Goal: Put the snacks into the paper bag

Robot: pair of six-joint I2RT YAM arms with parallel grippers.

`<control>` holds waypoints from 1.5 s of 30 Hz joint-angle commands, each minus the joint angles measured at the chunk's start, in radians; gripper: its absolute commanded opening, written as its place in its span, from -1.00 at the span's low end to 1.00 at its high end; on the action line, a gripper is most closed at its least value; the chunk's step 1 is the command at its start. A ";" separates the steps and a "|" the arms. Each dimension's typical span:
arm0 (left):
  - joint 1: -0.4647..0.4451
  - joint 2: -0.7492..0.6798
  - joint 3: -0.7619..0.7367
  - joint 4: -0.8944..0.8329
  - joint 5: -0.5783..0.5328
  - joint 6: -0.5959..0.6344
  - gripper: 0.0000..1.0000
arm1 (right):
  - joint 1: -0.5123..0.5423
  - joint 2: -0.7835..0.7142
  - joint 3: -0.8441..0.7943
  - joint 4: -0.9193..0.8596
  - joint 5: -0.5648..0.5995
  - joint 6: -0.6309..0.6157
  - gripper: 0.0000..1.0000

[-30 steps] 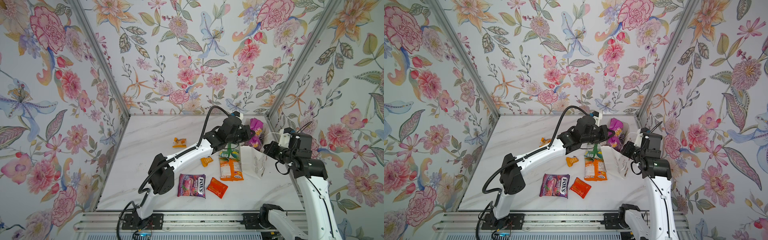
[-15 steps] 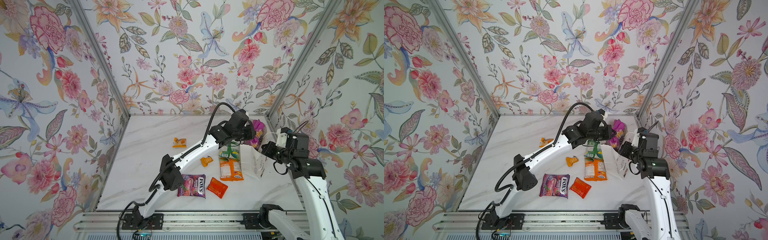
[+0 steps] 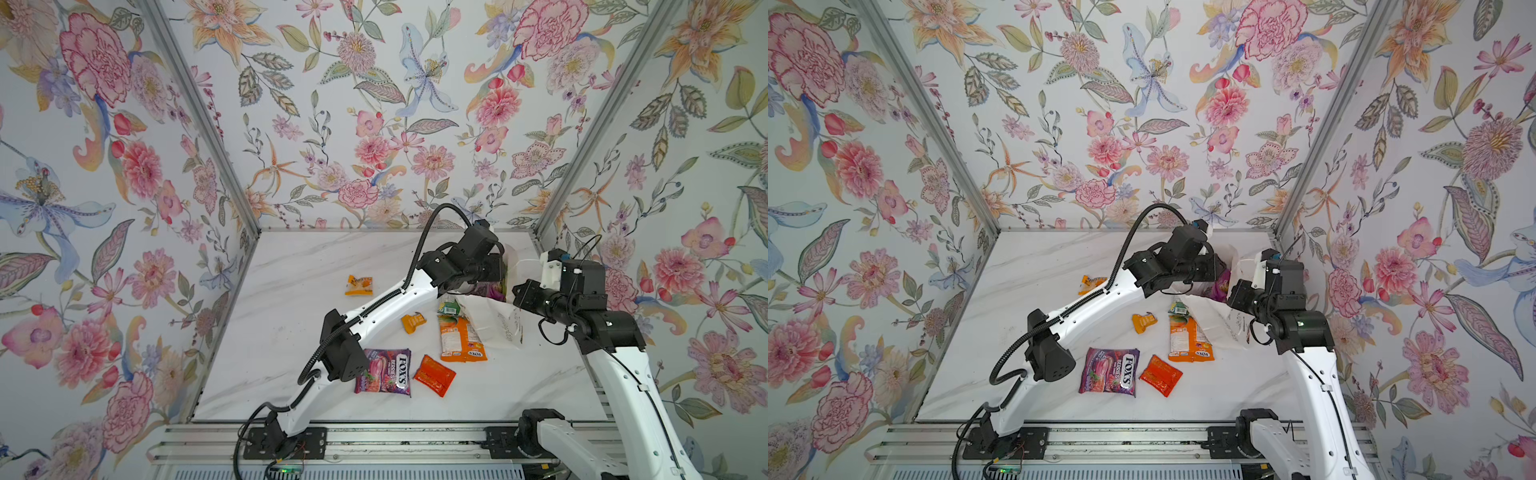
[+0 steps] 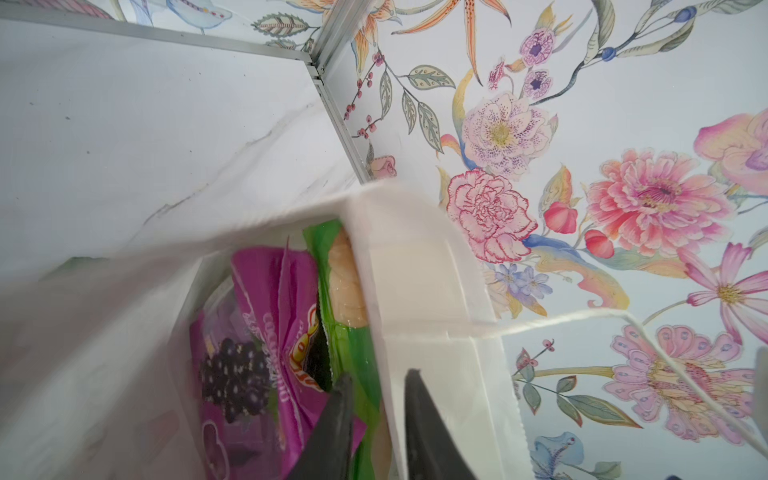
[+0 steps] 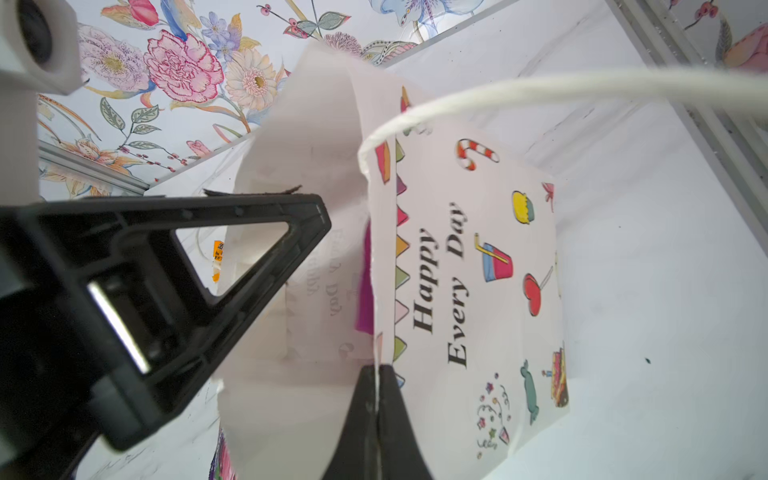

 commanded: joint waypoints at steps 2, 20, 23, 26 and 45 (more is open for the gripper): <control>-0.013 -0.094 0.009 -0.016 -0.090 0.079 -0.22 | 0.006 -0.001 0.036 0.020 0.011 -0.019 -1.00; 0.164 -0.325 -0.405 -0.125 -0.268 0.173 0.52 | 0.030 0.019 0.039 0.015 0.013 -0.045 -1.00; 0.173 -0.273 -0.389 -0.124 -0.221 0.178 0.54 | 0.044 0.023 0.042 0.014 0.026 -0.044 -1.00; 0.173 -0.228 -0.374 -0.128 -0.180 0.176 0.54 | 0.054 0.026 0.044 0.008 0.040 -0.048 -1.00; 0.145 -0.123 -0.356 -0.042 0.034 0.173 -0.69 | 0.109 0.068 0.043 0.006 0.083 -0.038 -1.00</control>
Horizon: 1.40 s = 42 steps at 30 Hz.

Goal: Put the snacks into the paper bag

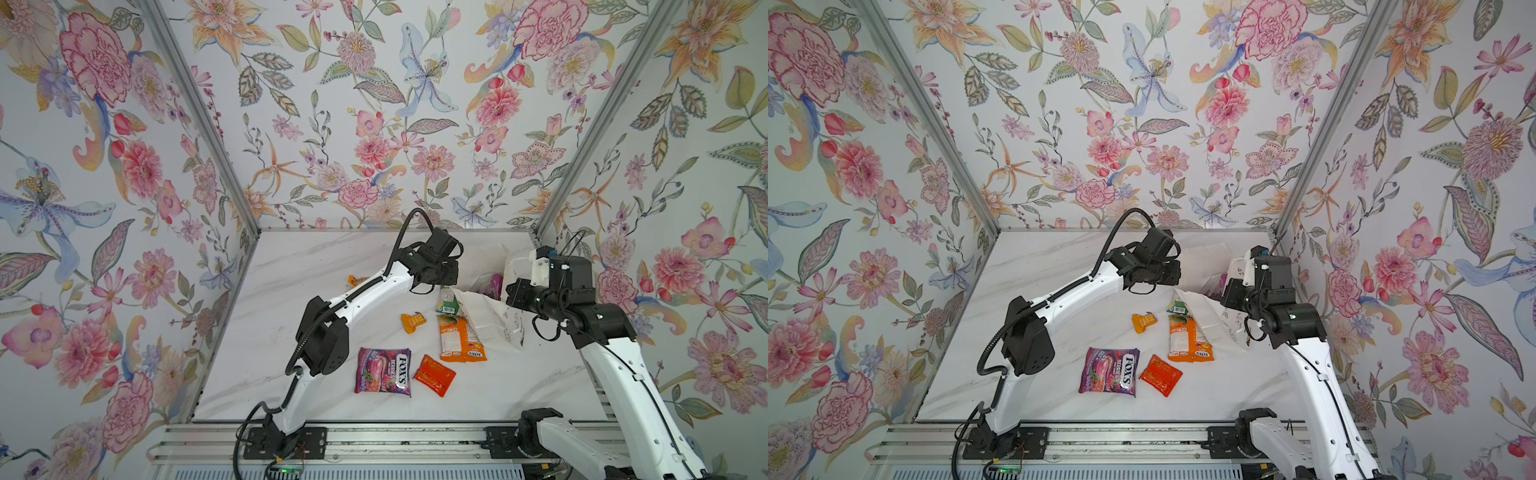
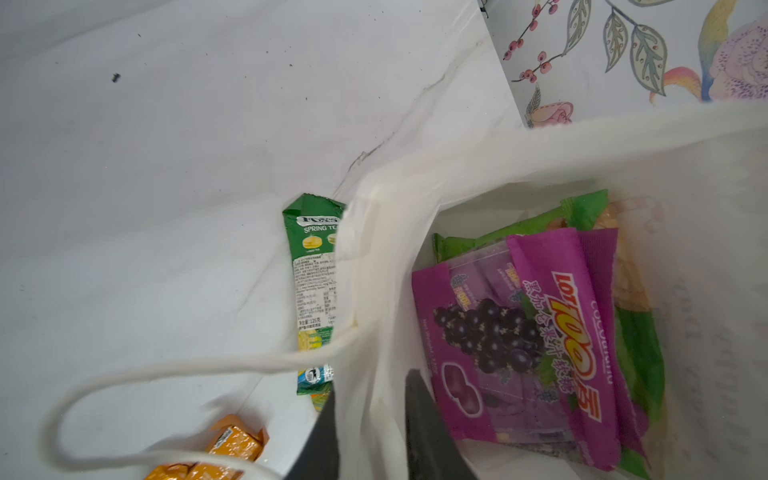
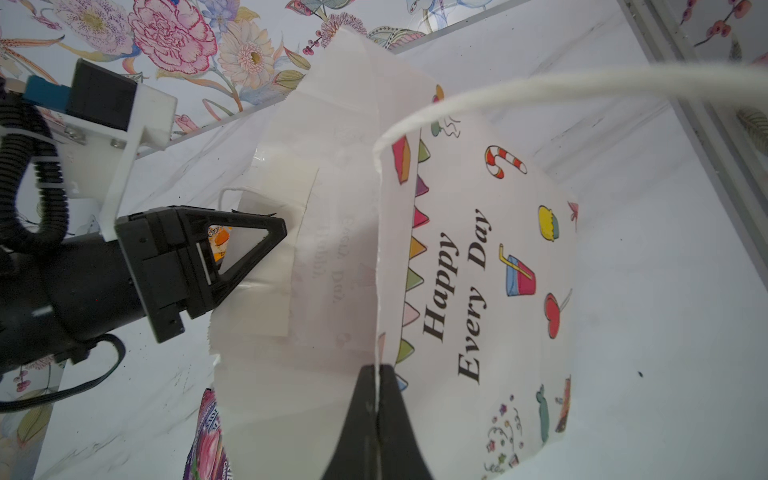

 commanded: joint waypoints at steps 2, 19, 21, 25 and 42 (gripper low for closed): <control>-0.006 -0.019 0.007 0.015 0.008 0.014 -0.82 | 0.037 0.024 0.030 -0.002 0.019 -0.003 -1.00; 0.022 -0.468 -0.430 0.170 -0.311 0.011 -1.00 | 0.229 0.103 0.058 0.055 0.073 0.057 -1.00; 0.012 -0.463 -0.441 0.205 -0.275 0.009 -1.00 | 0.200 0.095 0.059 0.043 0.119 0.037 -1.00; -0.026 -0.418 -0.395 0.201 -0.249 0.003 -1.00 | 0.075 0.085 0.039 0.042 0.015 0.035 -1.00; -0.149 -0.221 -0.033 0.026 -0.288 0.017 -1.00 | 0.092 0.083 0.058 0.047 0.036 0.004 -1.00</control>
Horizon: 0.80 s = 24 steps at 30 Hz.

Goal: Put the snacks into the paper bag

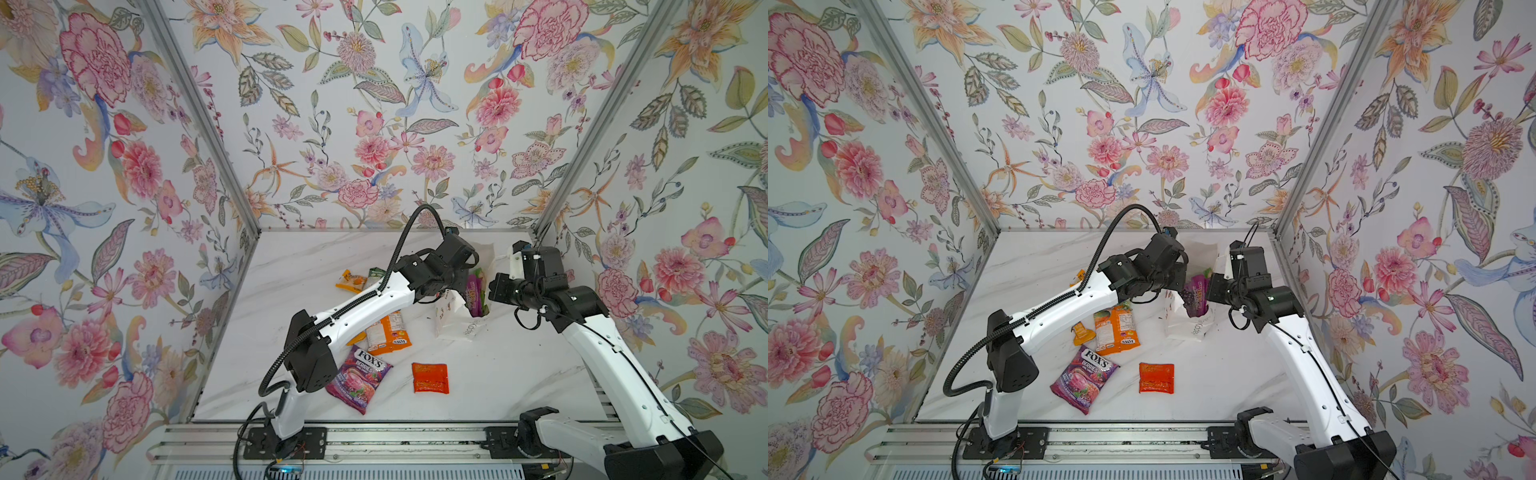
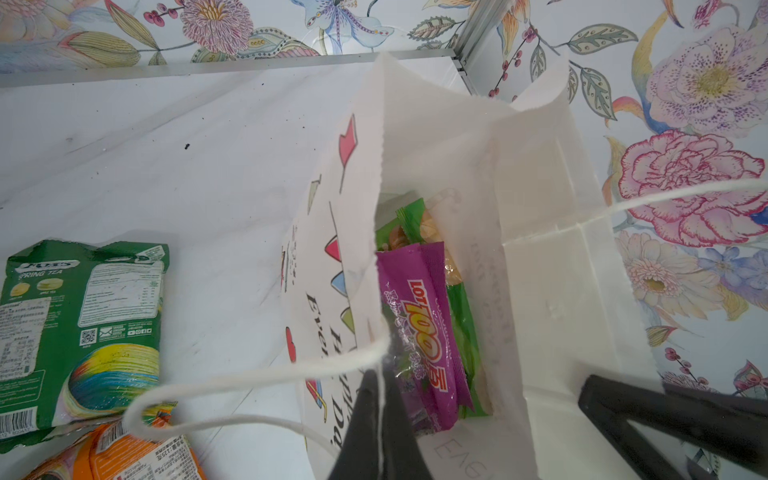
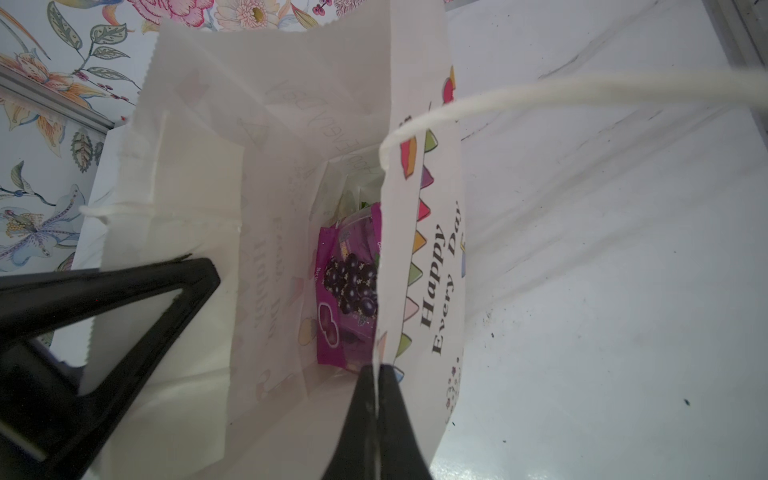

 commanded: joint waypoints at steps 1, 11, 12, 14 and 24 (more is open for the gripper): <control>-0.025 -0.109 -0.045 0.106 -0.044 0.006 -1.00 | -0.030 -0.049 0.033 0.008 -0.022 -0.025 -1.00; 0.008 -0.202 -0.247 0.200 -0.040 -0.008 -0.87 | -0.099 -0.066 -0.041 0.010 -0.067 0.002 -1.00; 0.013 -0.200 -0.260 0.212 -0.017 -0.008 -0.83 | -0.098 -0.065 -0.047 0.015 -0.077 0.004 -1.00; 0.017 -0.191 -0.267 0.226 0.016 -0.004 -0.66 | -0.094 -0.062 -0.054 0.025 -0.084 0.007 -1.00; 0.018 -0.259 -0.259 0.249 0.004 0.048 0.24 | -0.081 -0.042 -0.041 0.033 -0.087 -0.003 -1.00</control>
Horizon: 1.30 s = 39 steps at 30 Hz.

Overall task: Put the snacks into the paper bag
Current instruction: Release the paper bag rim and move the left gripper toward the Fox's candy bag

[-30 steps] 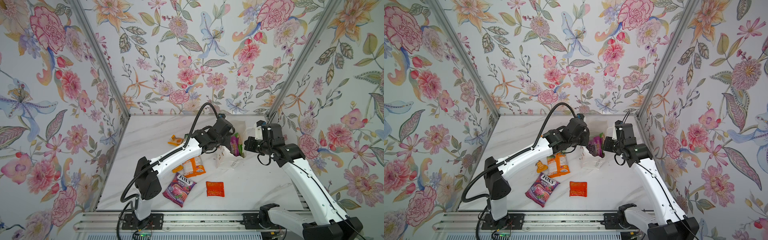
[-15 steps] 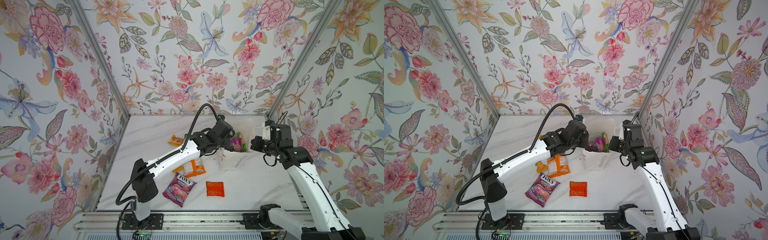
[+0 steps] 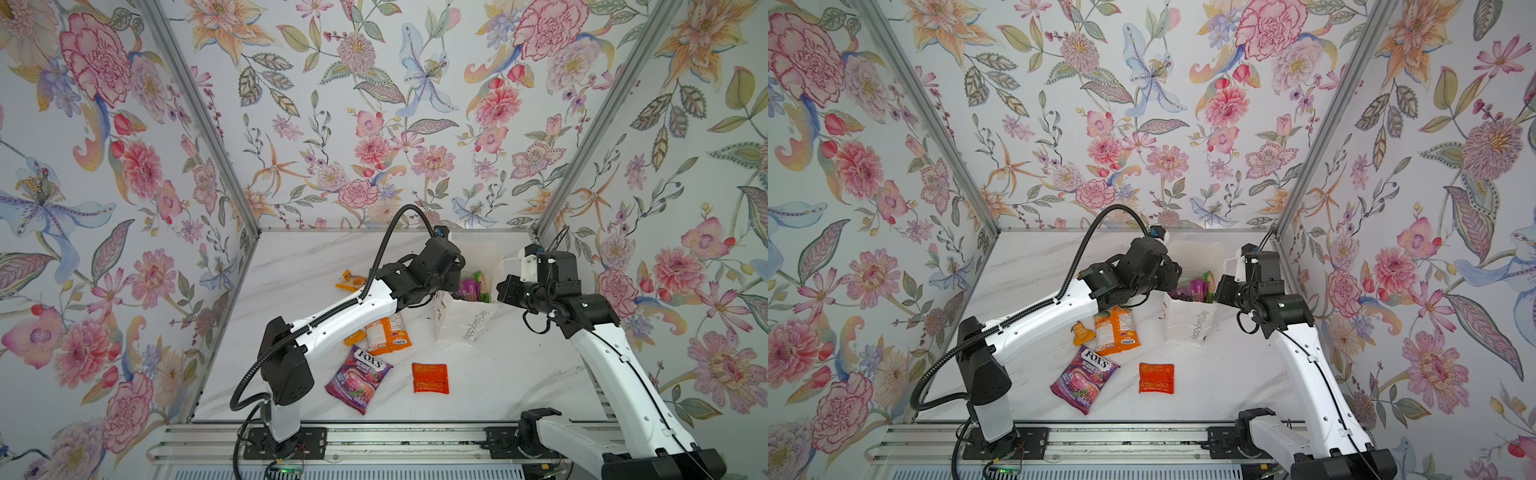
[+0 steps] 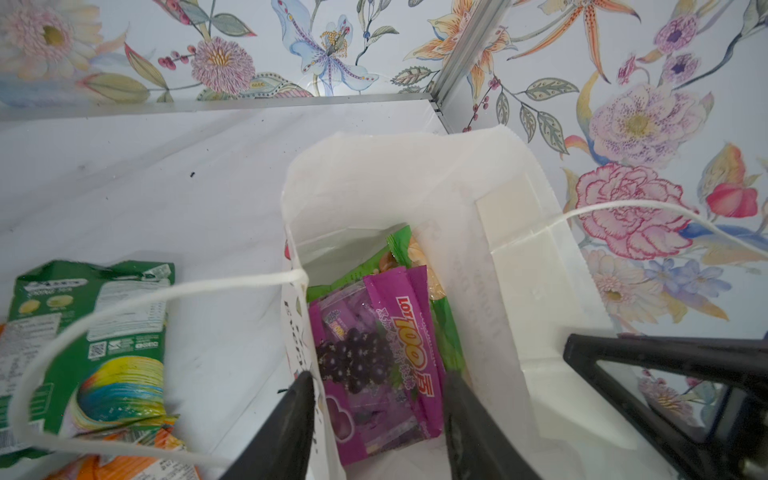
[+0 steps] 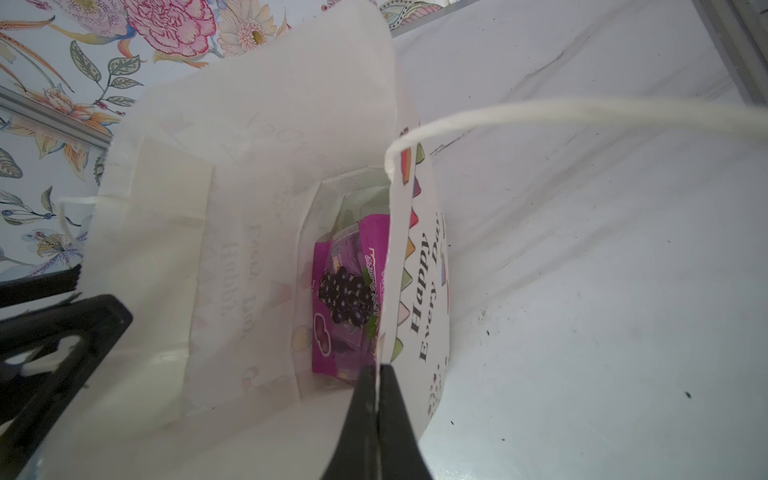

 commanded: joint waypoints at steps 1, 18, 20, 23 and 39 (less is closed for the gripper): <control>0.004 -0.109 -0.032 0.063 -0.012 0.035 0.36 | 0.007 0.004 0.006 0.014 -0.003 -0.003 -1.00; 0.053 -0.606 -0.383 0.054 -0.295 0.115 0.97 | 0.015 -0.007 0.005 0.023 0.016 0.006 -1.00; 0.091 -0.670 -0.461 0.043 -0.289 0.099 0.96 | 0.015 -0.008 0.004 0.023 0.020 0.006 -1.00; 0.145 -0.729 -0.534 -0.030 -0.307 0.088 0.97 | 0.016 -0.008 0.000 0.022 0.016 0.007 -1.00; 0.274 -0.627 -0.767 -0.261 -0.116 0.073 0.98 | 0.013 -0.038 -0.029 0.023 0.027 -0.009 -1.00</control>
